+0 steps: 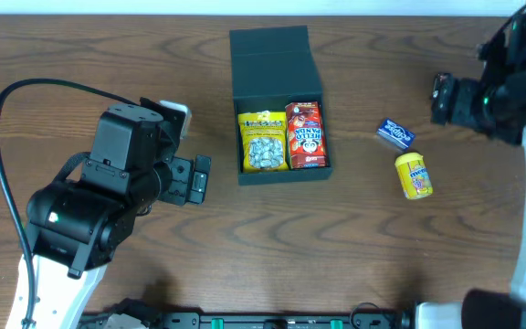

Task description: Pack container

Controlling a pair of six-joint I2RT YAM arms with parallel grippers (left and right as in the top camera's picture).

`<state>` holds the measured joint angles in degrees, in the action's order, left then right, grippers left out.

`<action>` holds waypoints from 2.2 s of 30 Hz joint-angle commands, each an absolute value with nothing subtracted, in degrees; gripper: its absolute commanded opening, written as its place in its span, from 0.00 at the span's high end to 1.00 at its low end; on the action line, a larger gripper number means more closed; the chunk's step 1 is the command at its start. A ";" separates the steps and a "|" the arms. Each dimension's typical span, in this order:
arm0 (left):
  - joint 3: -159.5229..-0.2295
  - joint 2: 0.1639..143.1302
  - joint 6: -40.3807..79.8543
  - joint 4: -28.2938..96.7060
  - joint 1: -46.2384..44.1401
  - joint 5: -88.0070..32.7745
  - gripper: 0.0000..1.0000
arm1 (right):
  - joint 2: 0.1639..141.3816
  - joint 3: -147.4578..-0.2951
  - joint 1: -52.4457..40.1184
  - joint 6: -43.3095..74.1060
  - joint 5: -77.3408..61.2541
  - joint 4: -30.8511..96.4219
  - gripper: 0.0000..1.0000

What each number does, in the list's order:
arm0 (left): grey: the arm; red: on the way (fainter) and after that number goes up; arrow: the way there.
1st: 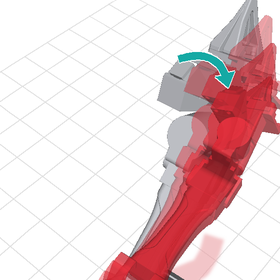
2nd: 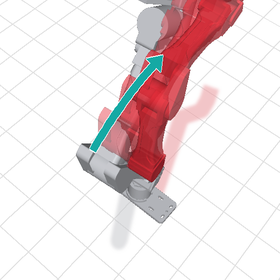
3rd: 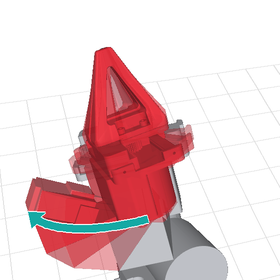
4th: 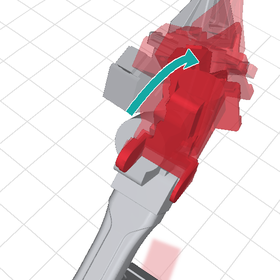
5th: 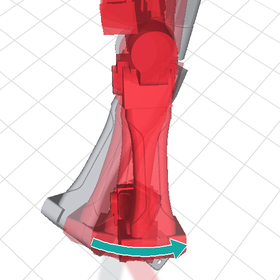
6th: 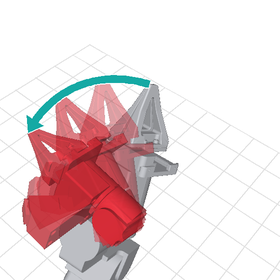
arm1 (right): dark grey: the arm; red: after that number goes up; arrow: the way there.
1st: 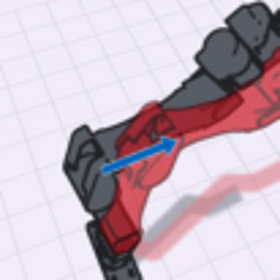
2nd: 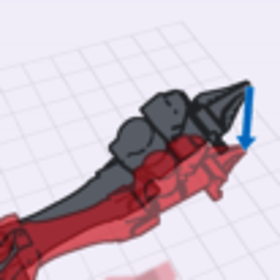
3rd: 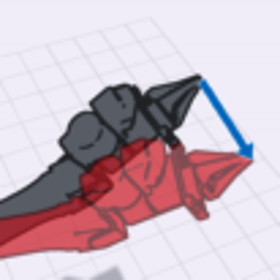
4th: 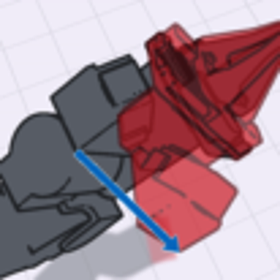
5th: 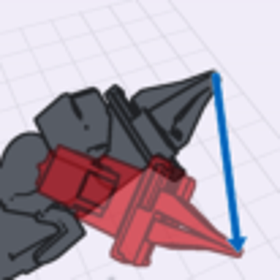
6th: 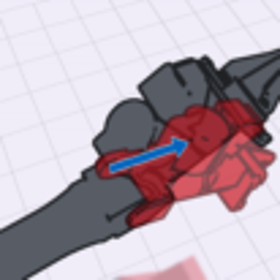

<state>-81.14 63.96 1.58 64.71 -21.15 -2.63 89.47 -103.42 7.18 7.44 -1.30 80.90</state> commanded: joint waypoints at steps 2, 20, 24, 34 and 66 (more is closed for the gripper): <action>-81.93 63.72 1.26 64.93 -21.02 -2.59 0.05 | 87.99 -94.59 7.42 5.45 -1.13 77.47 0.07; -81.93 63.72 1.26 64.93 -21.02 -2.59 0.04 | 88.23 -59.72 7.44 -4.47 -1.72 43.31 0.01; -81.93 63.72 1.26 64.93 -21.02 -2.59 0.05 | 88.25 -55.44 7.44 -5.89 -1.52 36.77 0.01; -81.93 63.72 1.26 64.95 -21.02 -2.59 0.05 | 91.07 -49.10 7.44 -5.85 -1.54 26.55 0.03; -81.93 63.72 1.26 64.93 -21.02 -2.59 0.05 | 97.60 -55.70 6.79 2.33 -20.29 23.16 0.82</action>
<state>-81.14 63.96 1.58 64.73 -21.17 -2.63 97.51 -51.11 7.22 0.84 -11.31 23.73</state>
